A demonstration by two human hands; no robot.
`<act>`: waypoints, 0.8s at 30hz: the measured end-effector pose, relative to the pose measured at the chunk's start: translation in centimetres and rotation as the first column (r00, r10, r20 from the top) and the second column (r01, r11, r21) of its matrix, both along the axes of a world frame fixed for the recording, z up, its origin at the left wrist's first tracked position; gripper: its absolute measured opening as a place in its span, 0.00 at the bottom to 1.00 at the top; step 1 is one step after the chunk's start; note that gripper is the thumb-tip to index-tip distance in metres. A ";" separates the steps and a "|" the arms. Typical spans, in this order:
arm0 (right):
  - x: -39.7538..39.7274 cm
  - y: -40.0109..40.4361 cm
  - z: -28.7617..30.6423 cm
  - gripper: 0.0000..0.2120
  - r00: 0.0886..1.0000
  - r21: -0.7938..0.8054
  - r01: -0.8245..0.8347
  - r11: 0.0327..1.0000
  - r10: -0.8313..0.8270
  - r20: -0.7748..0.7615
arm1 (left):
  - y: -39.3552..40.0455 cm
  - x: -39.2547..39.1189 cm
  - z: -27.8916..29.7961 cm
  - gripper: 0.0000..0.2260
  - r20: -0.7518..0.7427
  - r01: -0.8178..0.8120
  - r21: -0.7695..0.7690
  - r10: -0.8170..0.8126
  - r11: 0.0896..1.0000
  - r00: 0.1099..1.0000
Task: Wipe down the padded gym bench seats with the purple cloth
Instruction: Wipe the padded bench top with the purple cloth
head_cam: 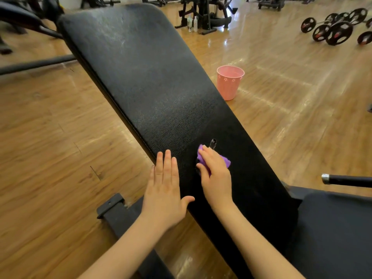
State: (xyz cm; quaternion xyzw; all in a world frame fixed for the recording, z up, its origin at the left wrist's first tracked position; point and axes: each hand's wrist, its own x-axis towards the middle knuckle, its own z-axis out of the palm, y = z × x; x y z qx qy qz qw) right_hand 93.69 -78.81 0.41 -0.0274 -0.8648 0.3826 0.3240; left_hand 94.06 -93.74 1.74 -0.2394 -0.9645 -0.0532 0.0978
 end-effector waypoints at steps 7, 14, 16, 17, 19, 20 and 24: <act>0.9 9.2 -2.9 0.16 0.990 0.010 0.093 0.996 -0.094 0.101 | 0.4 0.1 0.2 0.58 0.035 -0.031 -0.031 0.032 0.999 0.999; 0.0 7.2 -1.9 0.18 0.924 -0.257 0.362 0.896 -0.307 0.229 | 0.9 0.3 1.4 0.54 0.119 -0.048 -0.123 0.063 0.991 0.991; 1.8 3.7 -2.7 0.18 0.969 -0.181 0.230 0.956 -0.209 0.130 | 1.1 0.4 1.8 0.55 0.135 -0.064 -0.100 0.078 0.993 0.988; 2.8 2.4 -3.1 0.18 0.984 -0.139 0.167 0.976 -0.155 0.090 | 1.0 0.4 1.9 0.54 0.167 -0.066 -0.135 0.089 0.989 0.982; 4.3 1.5 -3.7 0.18 0.998 -0.068 0.063 0.996 -0.061 0.030 | 1.1 0.5 2.0 0.49 0.251 -0.075 -0.239 0.136 0.968 0.958; 4.8 1.7 -3.7 0.19 1.000 -0.039 0.013 0.999 -0.012 0.029 | 1.2 0.5 2.2 0.49 0.249 -0.074 -0.258 0.141 0.963 0.958; 5.7 4.4 -4.1 0.20 0.991 0.099 -0.091 0.991 0.080 0.111 | 1.1 0.5 2.4 0.49 0.275 -0.077 -0.274 0.155 0.959 0.949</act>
